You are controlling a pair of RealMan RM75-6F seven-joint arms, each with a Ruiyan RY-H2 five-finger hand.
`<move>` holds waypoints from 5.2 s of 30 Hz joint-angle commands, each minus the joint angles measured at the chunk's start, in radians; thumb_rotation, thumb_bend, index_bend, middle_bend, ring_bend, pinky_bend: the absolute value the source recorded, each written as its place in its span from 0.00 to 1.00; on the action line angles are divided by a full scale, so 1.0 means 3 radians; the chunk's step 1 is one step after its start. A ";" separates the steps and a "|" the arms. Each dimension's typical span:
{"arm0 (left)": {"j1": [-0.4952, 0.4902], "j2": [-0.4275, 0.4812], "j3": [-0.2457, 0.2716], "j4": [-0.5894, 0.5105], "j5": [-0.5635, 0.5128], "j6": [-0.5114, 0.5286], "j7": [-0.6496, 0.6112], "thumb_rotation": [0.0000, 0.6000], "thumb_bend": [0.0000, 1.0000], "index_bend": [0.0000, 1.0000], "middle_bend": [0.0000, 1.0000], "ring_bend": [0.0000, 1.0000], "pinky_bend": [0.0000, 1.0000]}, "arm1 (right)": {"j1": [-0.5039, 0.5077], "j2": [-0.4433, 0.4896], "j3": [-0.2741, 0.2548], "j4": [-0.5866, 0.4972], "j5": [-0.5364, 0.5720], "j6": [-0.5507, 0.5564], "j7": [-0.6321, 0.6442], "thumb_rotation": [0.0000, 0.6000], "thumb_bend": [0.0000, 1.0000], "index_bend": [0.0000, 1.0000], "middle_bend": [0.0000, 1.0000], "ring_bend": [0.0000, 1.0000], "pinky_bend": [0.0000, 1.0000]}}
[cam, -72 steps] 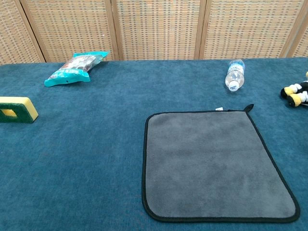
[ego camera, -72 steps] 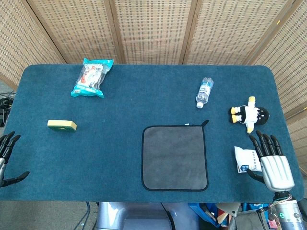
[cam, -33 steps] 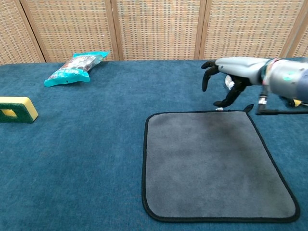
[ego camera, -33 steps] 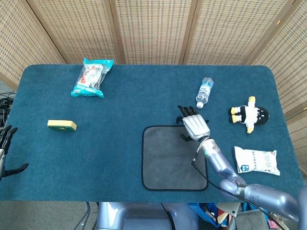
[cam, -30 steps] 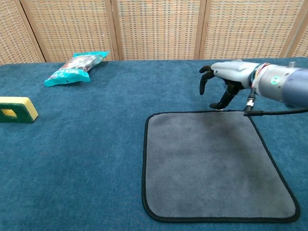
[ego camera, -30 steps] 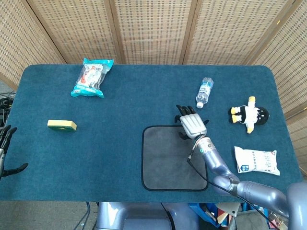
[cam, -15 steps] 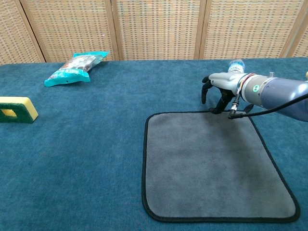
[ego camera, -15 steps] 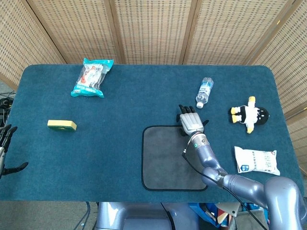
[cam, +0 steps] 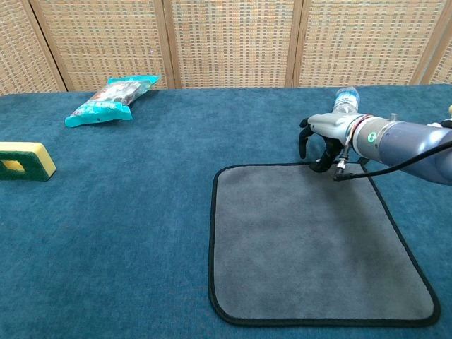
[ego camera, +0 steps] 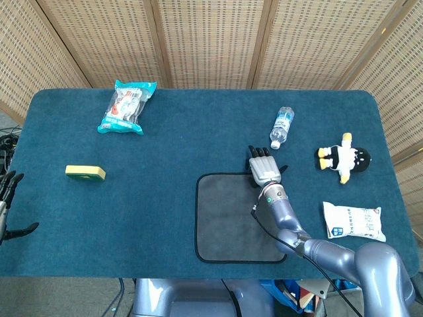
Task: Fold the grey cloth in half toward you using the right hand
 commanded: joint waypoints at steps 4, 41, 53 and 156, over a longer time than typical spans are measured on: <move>-0.0005 -0.0002 -0.0006 0.0003 -0.0020 -0.0010 -0.0001 1.00 0.14 0.00 0.00 0.00 0.00 | 0.0009 -0.0040 -0.0034 0.0058 0.0007 -0.0055 0.0009 1.00 0.49 0.39 0.00 0.00 0.00; -0.0004 0.0016 0.0012 -0.0027 0.0027 0.0019 -0.0023 1.00 0.14 0.00 0.00 0.00 0.00 | -0.0212 0.0297 -0.0320 -0.0636 -0.0611 0.0320 0.0132 1.00 0.49 0.59 0.00 0.00 0.00; 0.0025 0.0040 0.0077 -0.0060 0.0200 0.0095 -0.0060 1.00 0.14 0.00 0.00 0.00 0.00 | -0.0540 0.0639 -0.0686 -0.1380 -0.1196 0.0770 0.0086 1.00 0.54 0.60 0.00 0.00 0.00; 0.0069 0.0055 0.0119 -0.0065 0.0299 0.0187 -0.0087 1.00 0.14 0.00 0.00 0.00 0.00 | -0.0662 0.1237 -0.0497 -0.2514 -0.1537 0.0113 0.0758 1.00 0.23 0.27 0.00 0.00 0.00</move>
